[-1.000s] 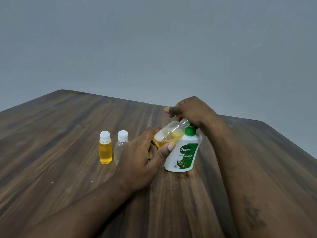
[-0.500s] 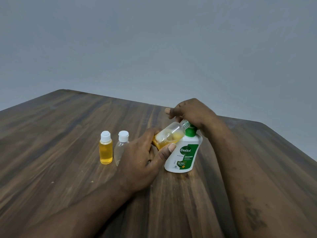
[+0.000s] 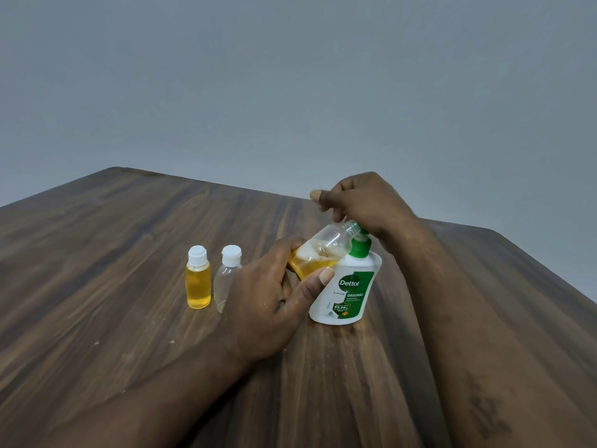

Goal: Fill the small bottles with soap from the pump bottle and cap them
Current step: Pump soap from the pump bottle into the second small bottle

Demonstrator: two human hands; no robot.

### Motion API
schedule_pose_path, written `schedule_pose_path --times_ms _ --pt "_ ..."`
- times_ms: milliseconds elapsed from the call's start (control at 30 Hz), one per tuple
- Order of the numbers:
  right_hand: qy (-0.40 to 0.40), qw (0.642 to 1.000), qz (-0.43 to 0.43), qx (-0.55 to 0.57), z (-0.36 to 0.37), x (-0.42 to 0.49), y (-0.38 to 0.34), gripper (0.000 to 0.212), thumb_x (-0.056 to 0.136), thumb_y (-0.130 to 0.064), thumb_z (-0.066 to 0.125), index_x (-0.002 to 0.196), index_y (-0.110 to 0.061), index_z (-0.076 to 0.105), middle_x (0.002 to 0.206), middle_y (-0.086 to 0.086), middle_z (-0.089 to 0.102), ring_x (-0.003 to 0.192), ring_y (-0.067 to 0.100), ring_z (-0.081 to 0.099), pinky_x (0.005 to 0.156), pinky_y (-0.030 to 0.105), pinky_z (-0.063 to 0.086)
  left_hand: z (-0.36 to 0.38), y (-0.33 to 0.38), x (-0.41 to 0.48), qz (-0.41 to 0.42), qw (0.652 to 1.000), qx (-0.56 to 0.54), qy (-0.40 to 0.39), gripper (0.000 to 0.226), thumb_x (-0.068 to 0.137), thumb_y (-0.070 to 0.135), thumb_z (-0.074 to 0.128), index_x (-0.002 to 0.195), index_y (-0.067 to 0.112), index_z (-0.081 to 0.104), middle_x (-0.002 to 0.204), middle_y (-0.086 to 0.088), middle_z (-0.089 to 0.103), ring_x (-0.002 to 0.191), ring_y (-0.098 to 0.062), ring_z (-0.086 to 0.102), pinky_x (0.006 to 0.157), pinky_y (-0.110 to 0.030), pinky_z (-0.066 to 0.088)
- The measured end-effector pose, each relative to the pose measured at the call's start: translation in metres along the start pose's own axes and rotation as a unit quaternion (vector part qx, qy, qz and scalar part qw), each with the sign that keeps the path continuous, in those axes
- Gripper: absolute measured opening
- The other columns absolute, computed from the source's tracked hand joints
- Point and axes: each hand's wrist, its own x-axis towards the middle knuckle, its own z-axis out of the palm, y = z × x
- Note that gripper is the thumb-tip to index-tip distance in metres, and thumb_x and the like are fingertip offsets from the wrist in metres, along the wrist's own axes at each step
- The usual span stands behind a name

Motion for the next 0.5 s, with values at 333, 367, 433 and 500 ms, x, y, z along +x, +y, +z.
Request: schedule_pose_path --times_ms 333,367,433,500 --pt "0.007 1.000 0.007 0.022 -0.0032 -0.0005 0.0007 0.035 0.088 -0.050 0.077 0.079 -0.016 0.077 0.062 -0.008 0.068 0.062 0.007 0.060 0.063 0.026 0.043 0.0008 0.0013 -0.0003 -0.001 1.000 0.001 -0.004 0.048 0.095 0.065 0.050 0.119 0.025 0.061 0.087 0.031 0.061 0.074 0.001 0.062 0.056 -0.009 0.040" --pt "0.025 0.999 -0.006 0.018 -0.0047 -0.0011 -0.0006 0.037 0.088 -0.052 0.077 0.080 -0.015 0.077 0.065 -0.007 0.069 0.062 0.006 0.061 0.061 0.025 0.043 0.0003 0.0018 -0.0006 0.001 1.000 0.000 -0.001 0.048 0.095 0.064 0.051 0.120 0.024 0.061 0.088 0.032 0.061 0.075 0.001 0.062 0.056 -0.008 0.040" --pt "0.049 0.998 -0.032 0.007 -0.0062 -0.0020 -0.0030 0.041 0.088 -0.054 0.076 0.083 -0.014 0.077 0.069 -0.006 0.071 0.064 0.006 0.062 0.059 0.023 0.044 -0.0006 0.0023 -0.0003 0.004 1.000 -0.004 0.001 0.050 0.095 0.062 0.052 0.121 0.021 0.063 0.089 0.032 0.061 0.077 0.002 0.062 0.058 -0.007 0.040" --pt "0.046 0.998 -0.031 0.010 -0.0045 -0.0012 -0.0022 0.040 0.088 -0.053 0.076 0.083 -0.014 0.077 0.068 -0.006 0.071 0.066 0.006 0.063 0.061 0.024 0.044 -0.0007 0.0019 0.0005 0.001 1.000 -0.007 -0.001 0.051 0.095 0.062 0.052 0.122 0.019 0.063 0.088 0.033 0.061 0.076 0.005 0.061 0.059 -0.006 0.040"
